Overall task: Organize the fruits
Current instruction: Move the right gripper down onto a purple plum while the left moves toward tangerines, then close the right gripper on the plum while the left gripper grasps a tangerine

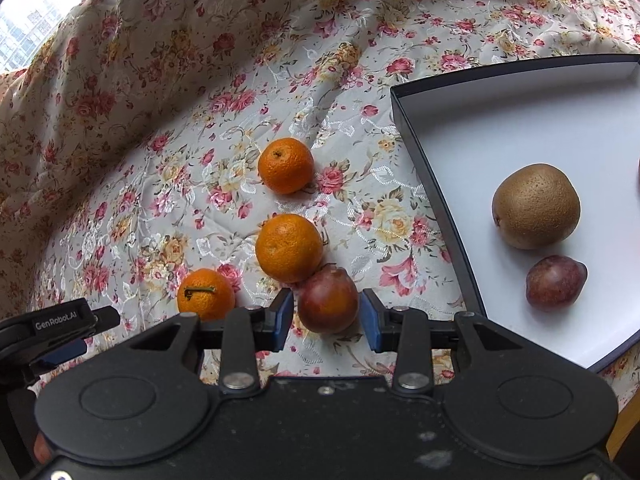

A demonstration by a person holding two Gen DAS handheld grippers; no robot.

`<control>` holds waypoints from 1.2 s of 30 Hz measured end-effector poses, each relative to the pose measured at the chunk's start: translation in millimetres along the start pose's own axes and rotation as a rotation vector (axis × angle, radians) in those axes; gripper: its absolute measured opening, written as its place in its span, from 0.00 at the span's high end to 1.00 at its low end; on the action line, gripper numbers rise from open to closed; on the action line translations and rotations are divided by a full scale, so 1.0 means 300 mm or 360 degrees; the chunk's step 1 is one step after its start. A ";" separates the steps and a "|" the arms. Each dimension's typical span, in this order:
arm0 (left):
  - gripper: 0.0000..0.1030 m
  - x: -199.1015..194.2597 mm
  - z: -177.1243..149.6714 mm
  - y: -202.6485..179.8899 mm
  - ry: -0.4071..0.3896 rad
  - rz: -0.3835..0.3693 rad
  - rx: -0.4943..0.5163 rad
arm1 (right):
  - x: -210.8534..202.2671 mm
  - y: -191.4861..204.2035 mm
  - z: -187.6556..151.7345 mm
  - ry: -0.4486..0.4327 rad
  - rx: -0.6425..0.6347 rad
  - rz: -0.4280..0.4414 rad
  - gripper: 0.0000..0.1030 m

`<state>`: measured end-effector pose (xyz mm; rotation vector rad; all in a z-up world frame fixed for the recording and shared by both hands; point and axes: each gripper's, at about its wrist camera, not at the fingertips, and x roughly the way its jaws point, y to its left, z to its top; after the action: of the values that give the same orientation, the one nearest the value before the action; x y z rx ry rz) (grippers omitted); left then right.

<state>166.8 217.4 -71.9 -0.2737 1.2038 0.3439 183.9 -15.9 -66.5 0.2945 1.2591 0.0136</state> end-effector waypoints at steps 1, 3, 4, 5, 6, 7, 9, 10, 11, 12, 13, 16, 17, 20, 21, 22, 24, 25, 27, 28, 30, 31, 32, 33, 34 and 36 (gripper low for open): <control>0.39 0.000 0.001 -0.001 -0.0003 -0.0001 0.0000 | 0.009 0.007 0.004 0.0013 -0.0008 -0.0021 0.62; 0.39 0.000 0.001 -0.006 -0.0006 0.0000 0.0008 | 0.032 0.019 0.010 0.0044 -0.0022 -0.0048 0.62; 0.39 0.000 0.001 -0.009 -0.0008 0.0000 0.0017 | 0.043 0.023 0.014 0.0062 -0.0025 -0.0055 0.62; 0.39 -0.001 0.001 -0.013 -0.0011 -0.0001 0.0026 | 0.059 0.026 0.019 0.0084 -0.0025 -0.0061 0.62; 0.39 -0.001 0.000 -0.018 -0.0014 -0.0003 0.0035 | 0.072 0.030 0.024 0.0099 -0.0027 -0.0067 0.61; 0.39 -0.003 0.001 -0.022 -0.0018 -0.0005 0.0045 | 0.078 0.034 0.026 0.0104 -0.0034 -0.0074 0.60; 0.39 -0.014 0.000 -0.034 -0.0029 -0.0013 0.0057 | 0.081 0.052 0.027 0.0092 -0.0086 -0.0102 0.60; 0.39 -0.017 -0.001 -0.039 -0.0035 -0.0019 0.0060 | 0.084 0.062 0.027 0.0089 -0.0120 -0.0117 0.60; 0.39 -0.019 0.000 -0.042 -0.0039 -0.0022 0.0063 | 0.088 0.073 0.025 0.0081 -0.0156 -0.0134 0.60; 0.39 -0.020 0.000 -0.045 -0.0041 -0.0025 0.0067 | 0.090 0.079 0.020 0.0070 -0.0182 -0.0144 0.60; 0.39 -0.021 -0.001 -0.049 -0.0044 -0.0028 0.0073 | 0.090 0.084 0.015 0.0062 -0.0207 -0.0152 0.60; 0.39 -0.022 -0.004 -0.061 -0.0050 -0.0032 0.0094 | 0.087 0.095 0.011 0.0076 -0.0255 -0.0166 0.61; 0.39 -0.022 -0.006 -0.066 -0.0050 -0.0031 0.0102 | 0.086 0.095 0.012 0.0083 -0.0261 -0.0166 0.61; 0.39 -0.028 -0.010 -0.076 -0.0050 -0.0062 0.0094 | 0.078 0.077 0.023 0.0119 -0.0232 -0.0110 0.63; 0.39 -0.029 -0.010 -0.077 -0.0048 -0.0081 0.0082 | 0.073 0.067 0.026 0.0129 -0.0209 -0.0077 0.63; 0.39 -0.031 -0.010 -0.077 -0.0041 -0.0105 0.0061 | 0.069 0.058 0.030 0.0140 -0.0195 -0.0031 0.63; 0.39 -0.035 -0.012 -0.079 -0.0030 -0.0137 0.0011 | 0.062 0.042 0.038 0.0163 -0.0174 0.0054 0.63; 0.39 -0.038 -0.014 -0.081 -0.0031 -0.0145 -0.0012 | 0.060 0.035 0.041 0.0171 -0.0161 0.0084 0.63; 0.39 -0.042 -0.018 -0.090 -0.0037 -0.0128 0.0001 | 0.061 0.019 0.044 0.0192 -0.0128 0.0116 0.63; 0.39 -0.045 -0.020 -0.096 -0.0041 -0.0110 0.0026 | 0.064 0.011 0.045 0.0206 -0.0113 0.0118 0.63; 0.39 -0.057 -0.029 -0.108 -0.0071 -0.0097 0.0082 | 0.065 -0.004 0.045 0.0227 -0.0086 0.0131 0.63; 0.39 -0.062 -0.033 -0.115 -0.0082 -0.0100 0.0114 | 0.064 -0.010 0.046 0.0230 -0.0074 0.0139 0.63; 0.39 -0.067 -0.036 -0.123 -0.0091 -0.0113 0.0151 | 0.062 -0.017 0.046 0.0232 -0.0063 0.0143 0.63; 0.39 -0.070 -0.040 -0.131 -0.0099 -0.0131 0.0183 | 0.060 -0.018 0.046 0.0235 -0.0056 0.0143 0.63; 0.39 -0.071 -0.043 -0.141 -0.0106 -0.0155 0.0215 | 0.055 -0.022 0.045 0.0236 -0.0049 0.0144 0.63; 0.39 -0.068 -0.049 -0.156 -0.0107 -0.0187 0.0248 | 0.050 -0.025 0.042 0.0237 -0.0048 0.0145 0.63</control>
<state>166.4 166.4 -56.4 -0.1955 1.1366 0.1547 199.3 -23.3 -78.6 0.3294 1.3908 0.1344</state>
